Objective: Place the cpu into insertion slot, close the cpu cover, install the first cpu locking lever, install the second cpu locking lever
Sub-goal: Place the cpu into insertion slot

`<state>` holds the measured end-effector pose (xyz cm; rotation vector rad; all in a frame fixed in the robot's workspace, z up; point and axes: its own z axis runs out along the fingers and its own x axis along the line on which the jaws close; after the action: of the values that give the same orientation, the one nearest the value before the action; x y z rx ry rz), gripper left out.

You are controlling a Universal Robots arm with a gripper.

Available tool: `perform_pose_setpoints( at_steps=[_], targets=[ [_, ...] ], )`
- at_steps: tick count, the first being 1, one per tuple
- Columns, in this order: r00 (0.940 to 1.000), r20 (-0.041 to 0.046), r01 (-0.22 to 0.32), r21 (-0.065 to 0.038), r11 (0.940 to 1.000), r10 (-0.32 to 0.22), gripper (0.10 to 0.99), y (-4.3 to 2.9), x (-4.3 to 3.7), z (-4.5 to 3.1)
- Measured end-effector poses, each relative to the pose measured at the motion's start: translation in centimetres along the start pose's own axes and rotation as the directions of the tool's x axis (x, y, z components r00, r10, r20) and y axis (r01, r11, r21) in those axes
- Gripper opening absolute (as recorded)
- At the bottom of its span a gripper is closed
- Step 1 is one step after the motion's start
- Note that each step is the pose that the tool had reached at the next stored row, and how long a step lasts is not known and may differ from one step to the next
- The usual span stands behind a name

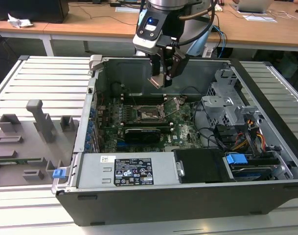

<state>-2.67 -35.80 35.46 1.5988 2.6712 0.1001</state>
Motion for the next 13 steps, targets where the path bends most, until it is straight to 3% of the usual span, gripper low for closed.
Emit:
perform_pose_setpoints(
  at_steps=[13],
  targets=[
    [0.9987,0.0045,-0.051,0.000,0.9987,0.051,0.525,-0.01,0.00,0.15]
  ],
)
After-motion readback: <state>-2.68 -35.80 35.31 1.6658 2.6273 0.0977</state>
